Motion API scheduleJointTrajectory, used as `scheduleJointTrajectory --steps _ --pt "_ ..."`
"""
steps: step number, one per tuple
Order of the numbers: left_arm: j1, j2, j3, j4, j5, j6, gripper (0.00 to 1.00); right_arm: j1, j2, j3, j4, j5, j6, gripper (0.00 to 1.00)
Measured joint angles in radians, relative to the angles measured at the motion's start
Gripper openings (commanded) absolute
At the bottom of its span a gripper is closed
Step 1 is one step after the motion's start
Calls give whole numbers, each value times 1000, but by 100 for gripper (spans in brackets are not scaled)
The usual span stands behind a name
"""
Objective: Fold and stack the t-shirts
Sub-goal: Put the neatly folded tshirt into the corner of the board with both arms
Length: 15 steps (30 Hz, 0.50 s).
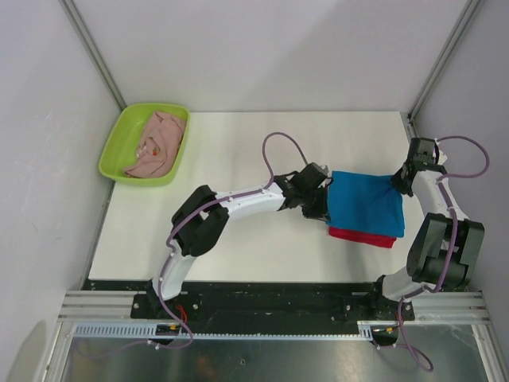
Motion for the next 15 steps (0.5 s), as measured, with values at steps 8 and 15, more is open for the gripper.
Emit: scheduleJointTrajectory --steps 8,15 --pt "-5 29 -11 10 2 0 2 -27 26 0 11 2 -27 56" --pt "-10 45 -11 0 21 21 62 -68 42 43 -14 21 -42 73"
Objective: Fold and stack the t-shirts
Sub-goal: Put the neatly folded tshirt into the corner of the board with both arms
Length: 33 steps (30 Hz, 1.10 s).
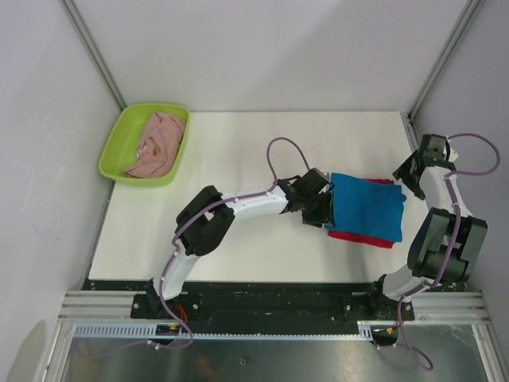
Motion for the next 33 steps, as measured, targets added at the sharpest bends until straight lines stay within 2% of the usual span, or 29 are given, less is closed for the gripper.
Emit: scheduleJointTrajectory --steps 3,6,11,15,18,25,33 --pt "-2 -1 0 -2 0 23 71 14 -3 49 -22 -13 0 73" --pt "6 -18 -14 -1 -1 36 73 66 -14 78 -32 -34 6 73" --pt "46 -141 -114 -7 -6 51 73 276 -18 81 -28 -53 19 73" --pt "129 -267 -209 -8 -22 60 73 439 10 81 37 -64 -4 75" --pt "185 -315 -251 -8 -30 70 73 480 58 85 98 -69 -47 77" --pt "257 -349 -317 -13 -26 104 73 479 205 101 187 -88 -166 77" --pt "301 -363 -326 -16 -1 129 73 606 217 138 206 -35 -187 77"
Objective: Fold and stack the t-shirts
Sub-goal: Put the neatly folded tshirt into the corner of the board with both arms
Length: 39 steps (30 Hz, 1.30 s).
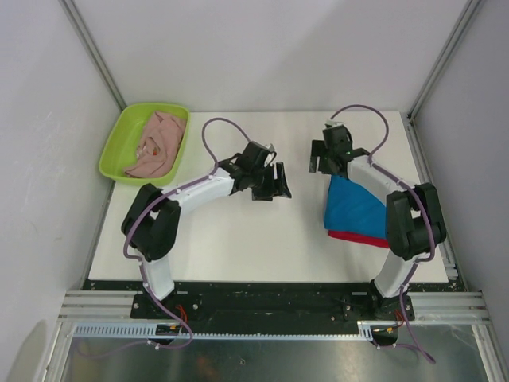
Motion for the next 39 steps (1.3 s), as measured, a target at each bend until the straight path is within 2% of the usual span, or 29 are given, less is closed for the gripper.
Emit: scheduleJointTrajectory --steps 6,13,17,26,34,39 --pt "11 0 -1 0 4 2 73 84 37 16 2 3 109 77" --pt "16 -7 -16 0 9 8 73 82 171 16 -31 11 299 77" --pt "21 -16 -34 0 10 8 73 79 169 3 -27 45 383 77" --pt "29 -34 -60 1 11 8 72 46 -20 -248 27 61 526 76" --pt "29 -54 -84 0 20 7 72 13 -224 -469 32 59 577 77" --pt "29 -69 -96 2 25 7 72 -49 -327 -558 12 47 579 77"
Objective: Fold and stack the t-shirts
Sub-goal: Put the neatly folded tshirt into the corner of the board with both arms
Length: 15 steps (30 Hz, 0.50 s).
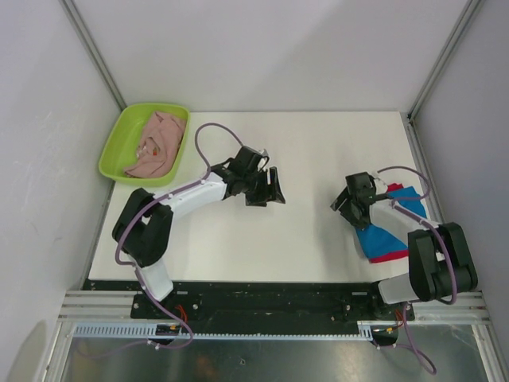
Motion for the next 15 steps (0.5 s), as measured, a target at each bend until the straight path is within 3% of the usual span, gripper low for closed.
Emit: scheduleJointTrajectory --steps 7,11,15 --pt "0 -28 -42 7 -14 -4 73 -18 -39 -21 -21 -35 -42 77" --pt "0 -72 -86 8 -44 -5 76 27 26 74 -50 -45 -76 77" --pt "0 -129 -129 10 -69 6 95 68 87 179 -40 -57 -101 82"
